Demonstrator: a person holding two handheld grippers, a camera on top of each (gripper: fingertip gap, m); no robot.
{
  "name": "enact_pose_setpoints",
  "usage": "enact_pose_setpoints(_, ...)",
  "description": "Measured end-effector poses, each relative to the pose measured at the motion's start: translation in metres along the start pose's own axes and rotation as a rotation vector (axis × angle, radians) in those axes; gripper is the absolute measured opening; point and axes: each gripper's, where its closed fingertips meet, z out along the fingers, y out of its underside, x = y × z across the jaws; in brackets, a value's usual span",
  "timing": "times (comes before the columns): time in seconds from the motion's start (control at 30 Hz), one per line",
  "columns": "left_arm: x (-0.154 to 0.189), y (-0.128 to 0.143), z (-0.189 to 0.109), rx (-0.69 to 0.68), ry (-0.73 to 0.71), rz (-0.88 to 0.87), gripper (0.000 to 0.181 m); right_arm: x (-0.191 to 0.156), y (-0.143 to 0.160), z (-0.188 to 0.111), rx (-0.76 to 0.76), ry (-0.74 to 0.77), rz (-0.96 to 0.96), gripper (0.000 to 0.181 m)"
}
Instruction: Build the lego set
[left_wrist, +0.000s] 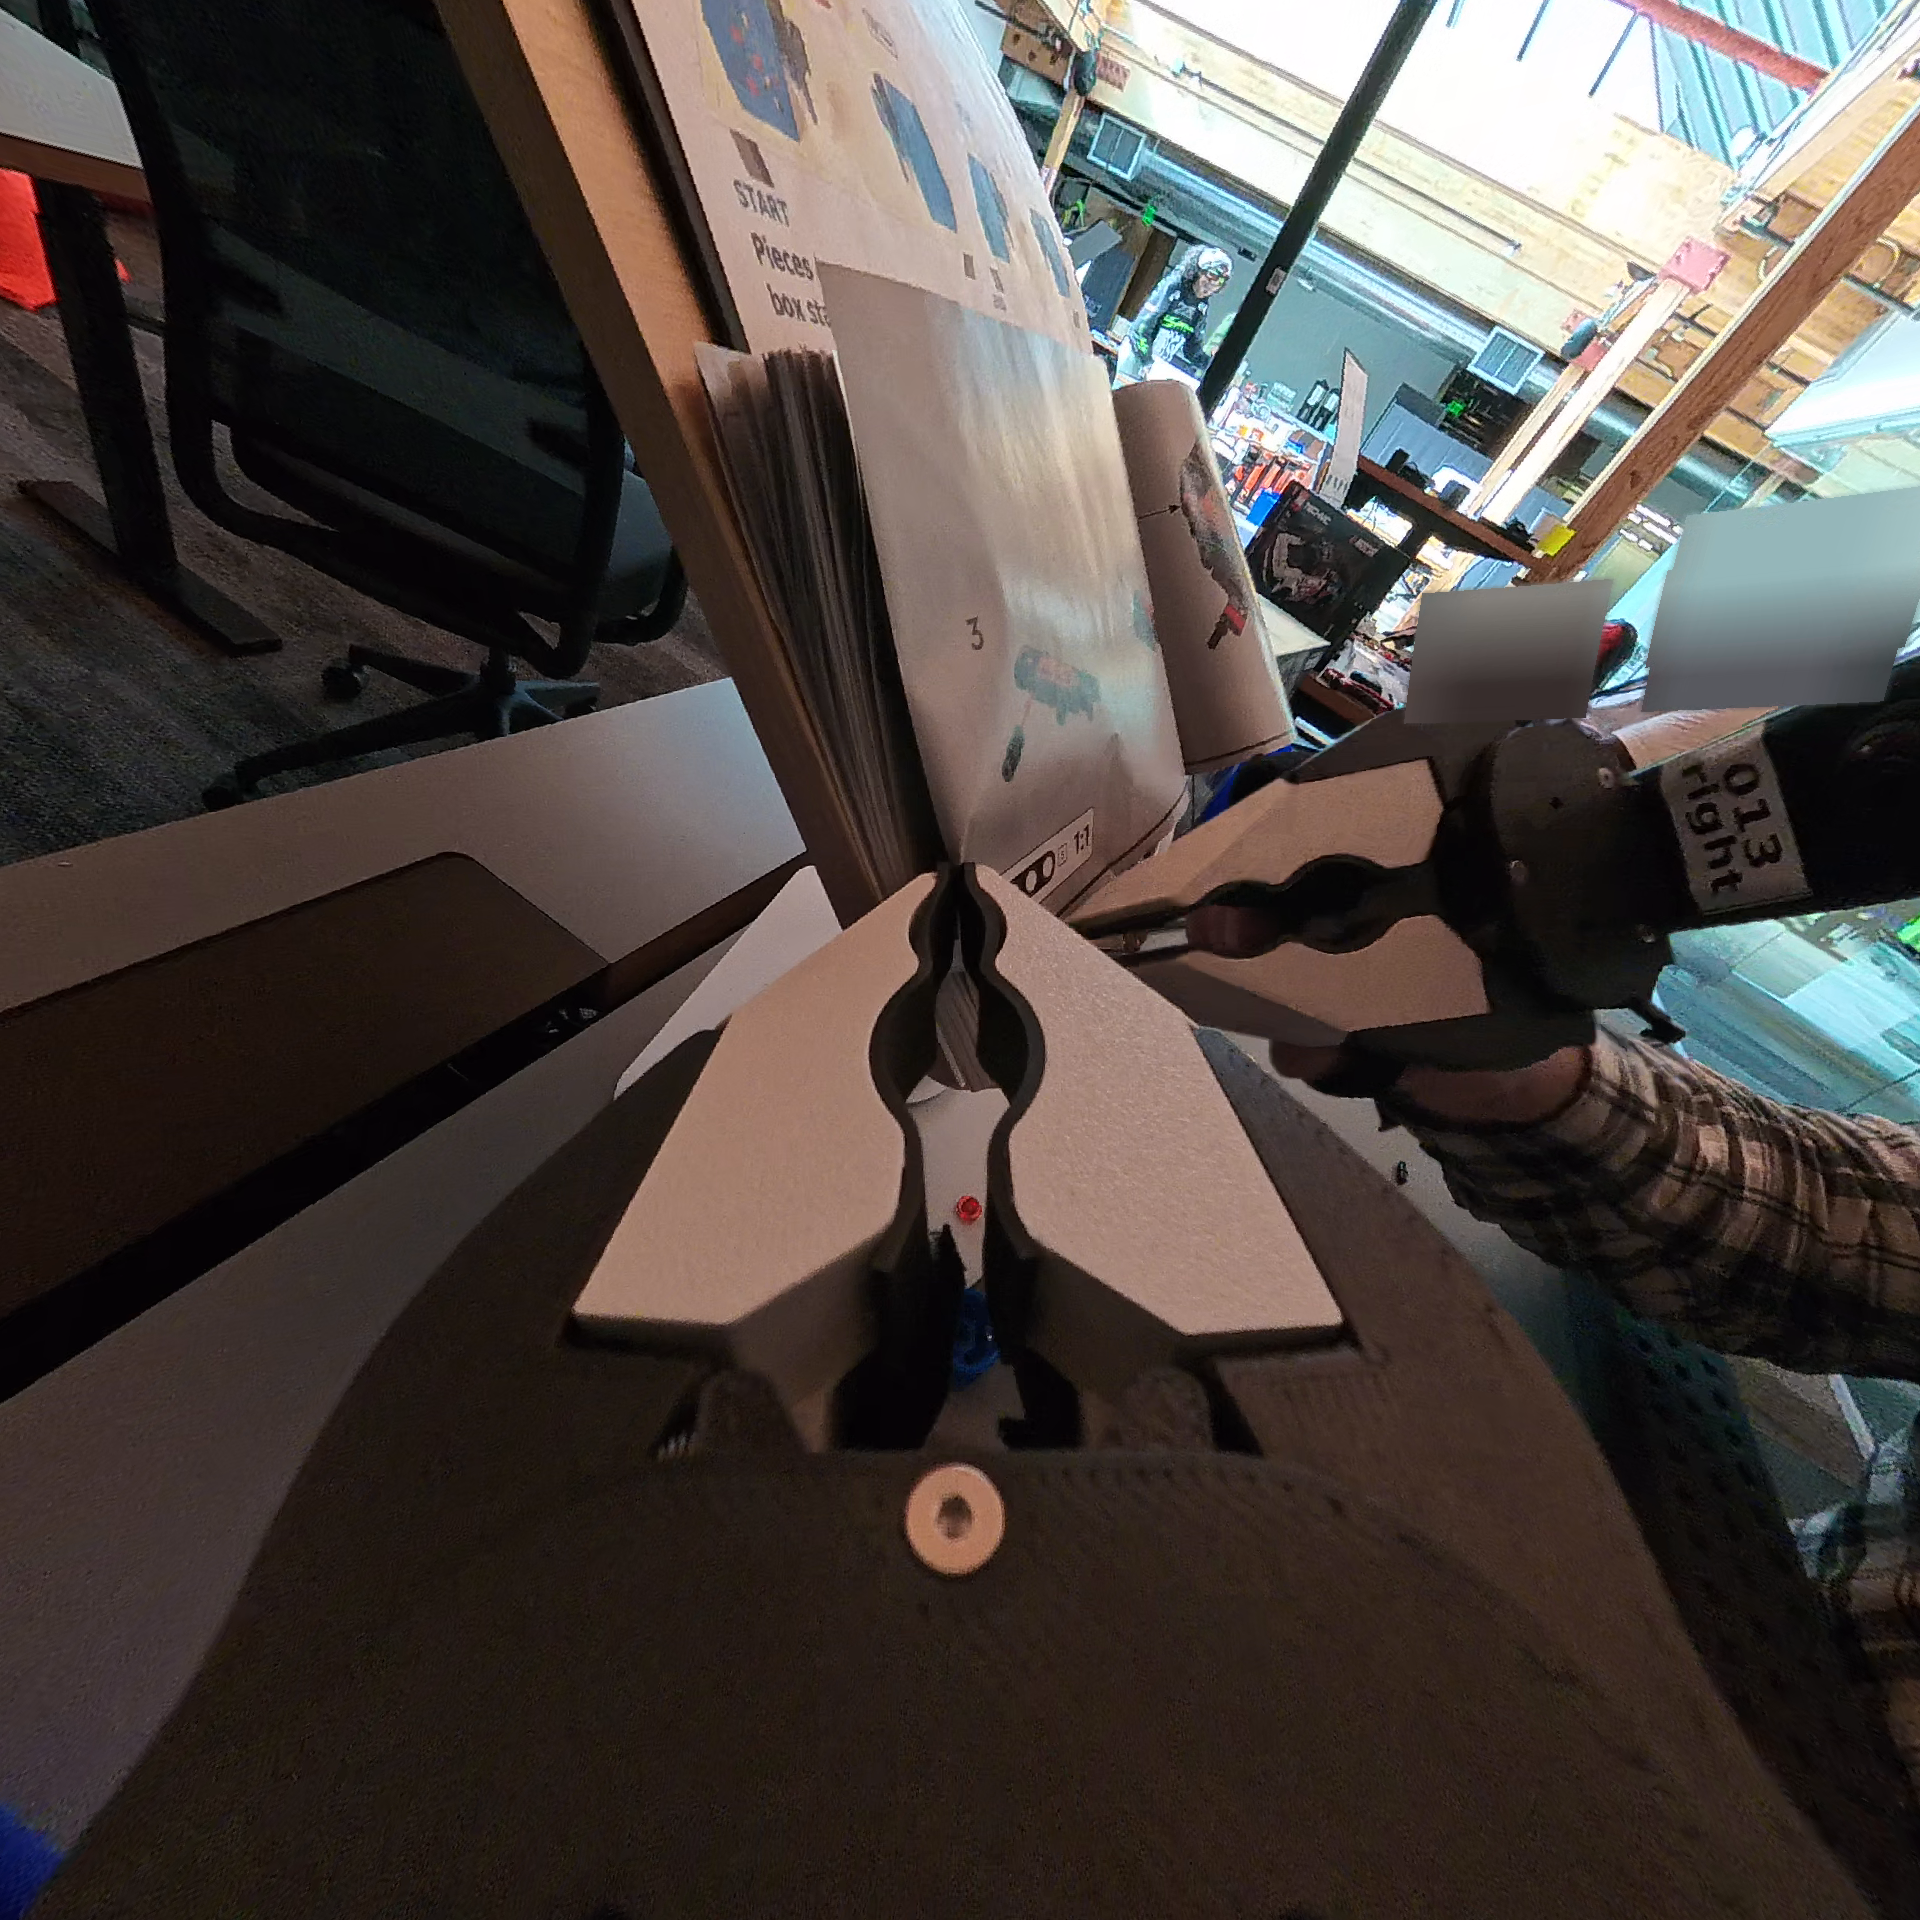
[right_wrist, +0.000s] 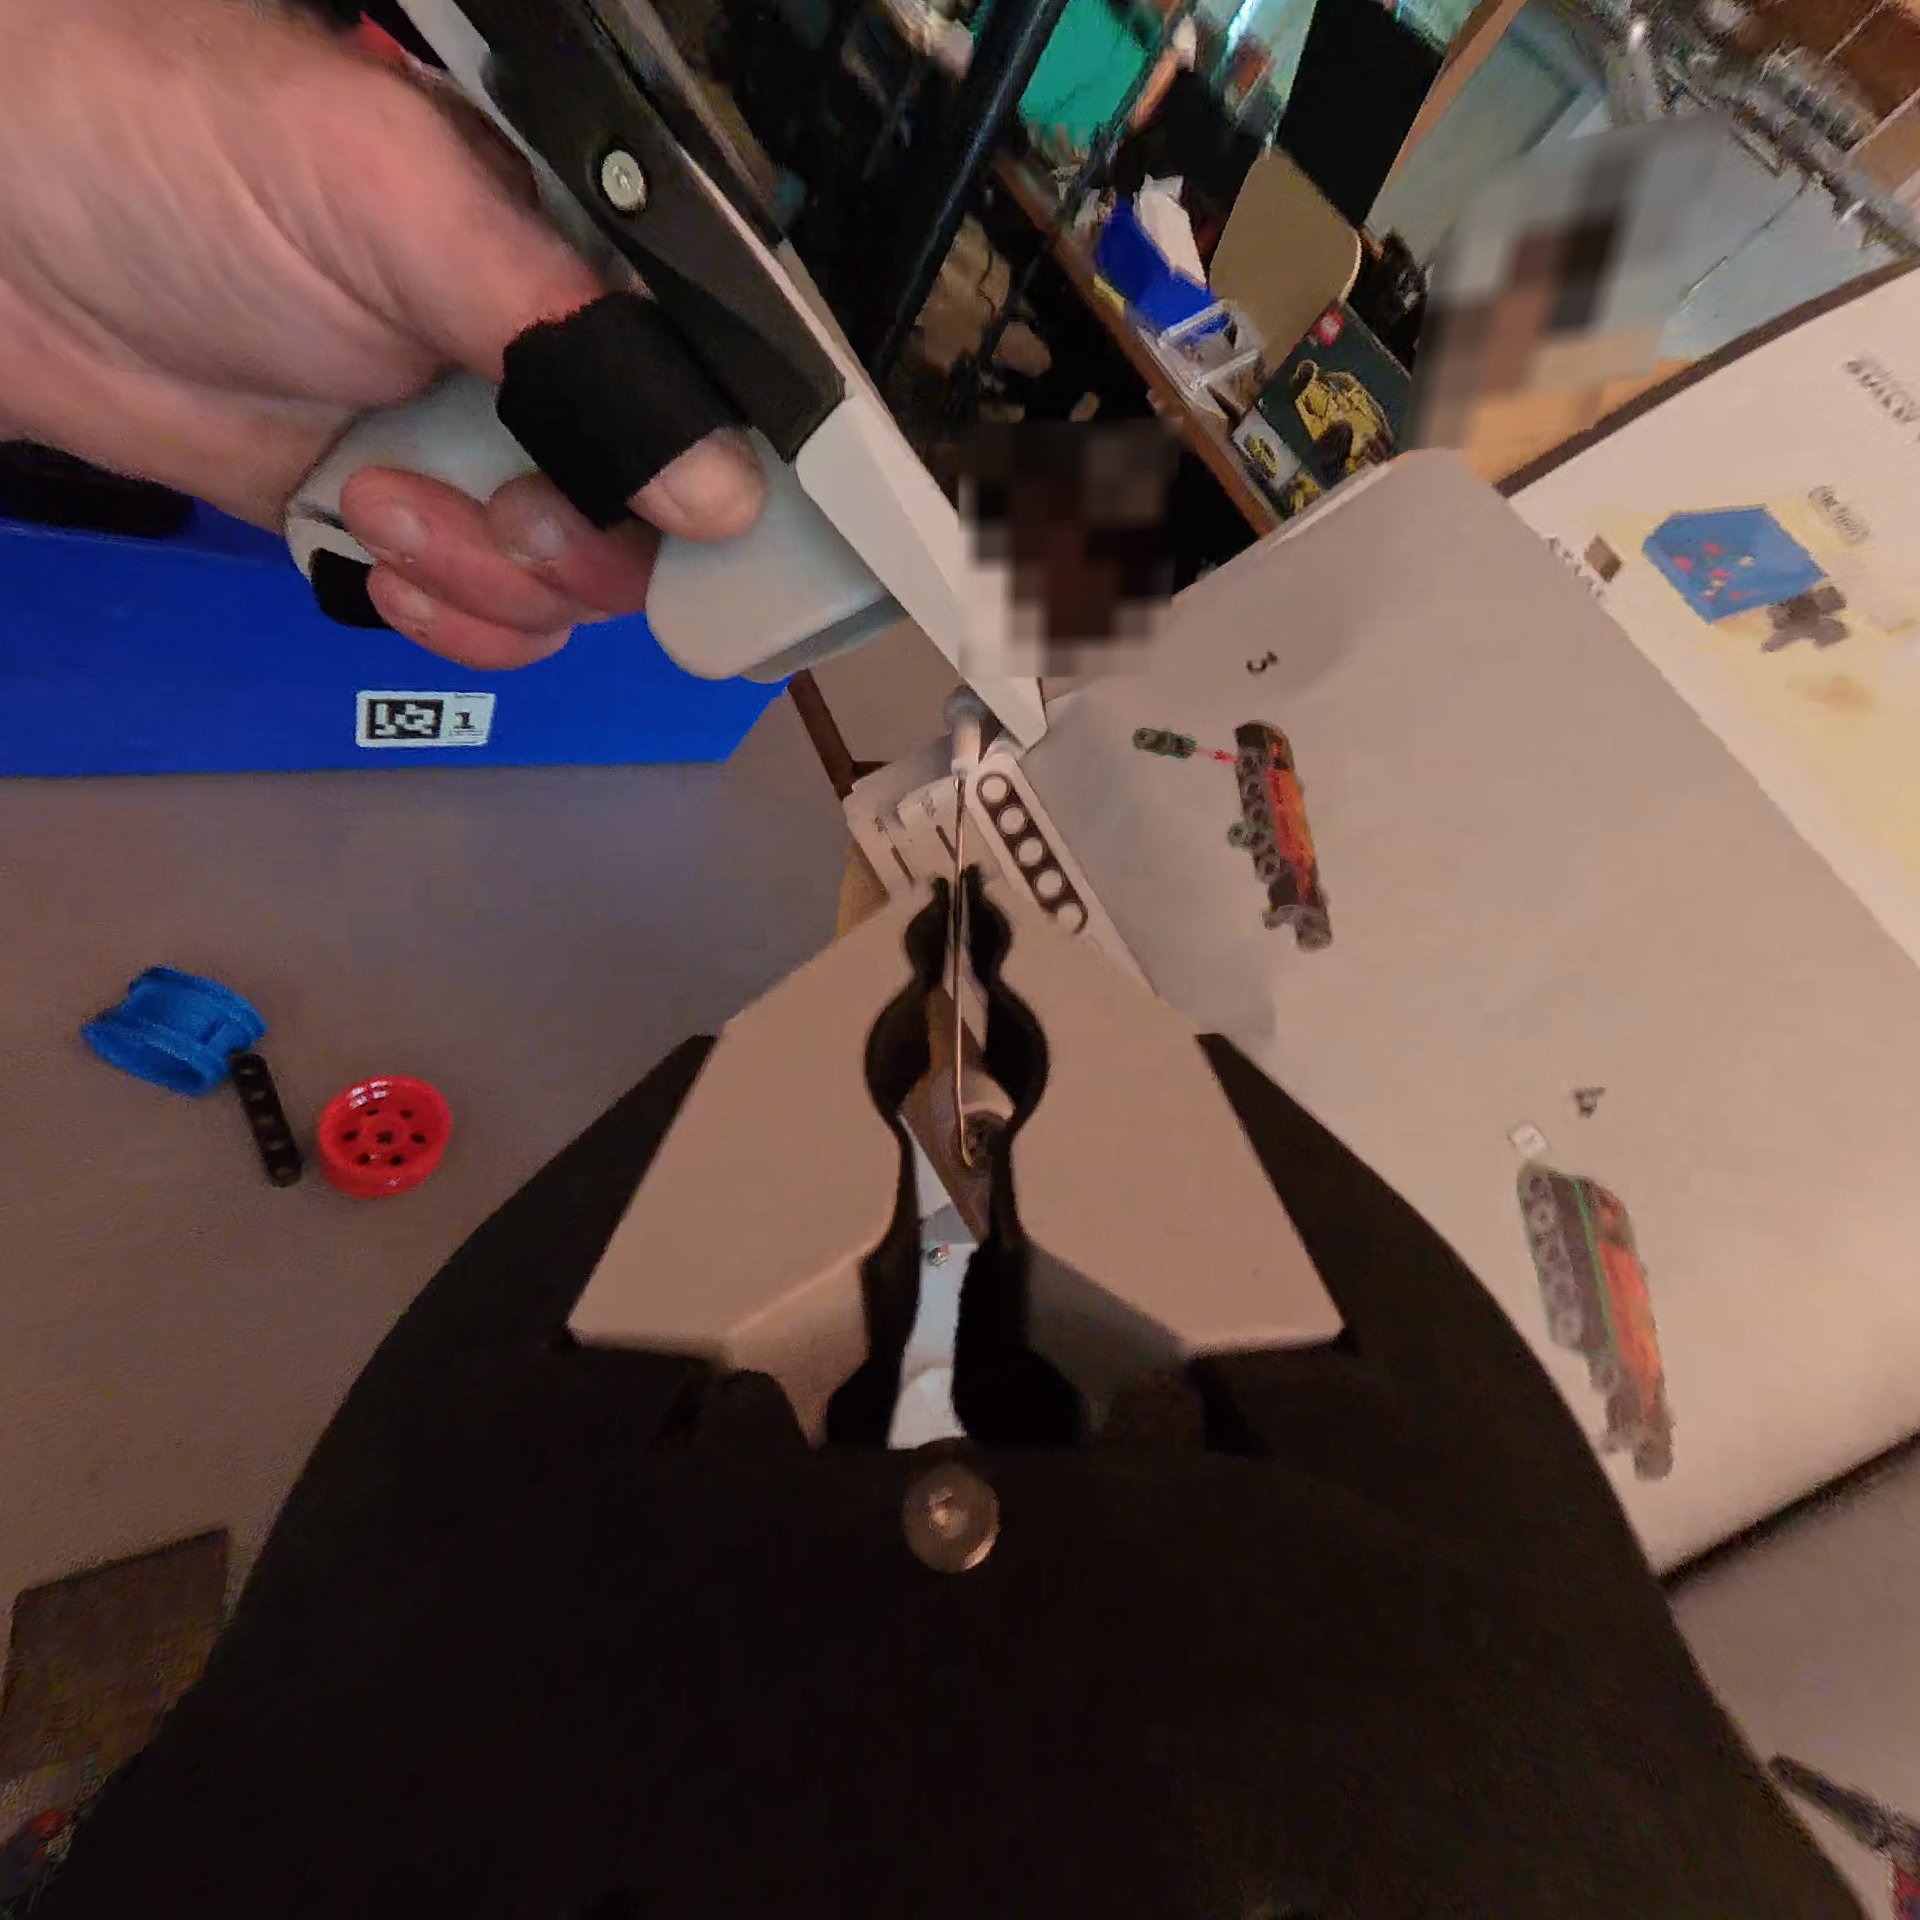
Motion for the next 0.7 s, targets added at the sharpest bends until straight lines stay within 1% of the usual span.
enact_pose_setpoints(0.07, -0.001, 0.000, 0.000, 0.003, -0.008, 0.000, 0.000, 0.000, 0.000, 0.005, -0.037, 0.003, -0.037, 0.000)
enact_pose_setpoints(0.13, -0.002, -0.001, 0.001, 0.001, -0.010, 0.002, 0.000, 0.000, -0.001, 0.005, -0.022, -0.007, -0.031, 0.000)
enact_pose_setpoints(0.27, -0.002, -0.003, 0.001, 0.007, -0.006, 0.009, 0.000, -0.001, -0.006, -0.001, 0.082, -0.032, 0.095, 0.000)
enact_pose_setpoints(0.4, -0.007, -0.009, -0.003, 0.027, -0.061, 0.004, 0.000, 0.001, -0.010, -0.003, 0.188, -0.046, 0.281, 0.000)
enact_pose_setpoints(0.47, -0.007, -0.008, -0.004, 0.019, -0.077, 0.020, 0.000, 0.001, -0.011, -0.002, 0.202, -0.039, 0.291, 0.000)
enact_pose_setpoints(0.53, -0.008, -0.010, -0.005, 0.042, -0.058, -0.013, 0.000, 0.004, -0.011, -0.004, 0.211, -0.031, 0.299, 0.000)
enact_pose_setpoints(0.63, -0.007, -0.008, -0.008, 0.048, -0.050, -0.019, 0.000, 0.021, -0.012, -0.013, 0.244, -0.007, 0.376, 0.000)
enact_pose_setpoints(0.7, -0.002, -0.007, -0.003, 0.051, -0.034, -0.032, 0.000, 0.018, -0.011, -0.011, 0.210, 0.007, 0.330, 0.000)
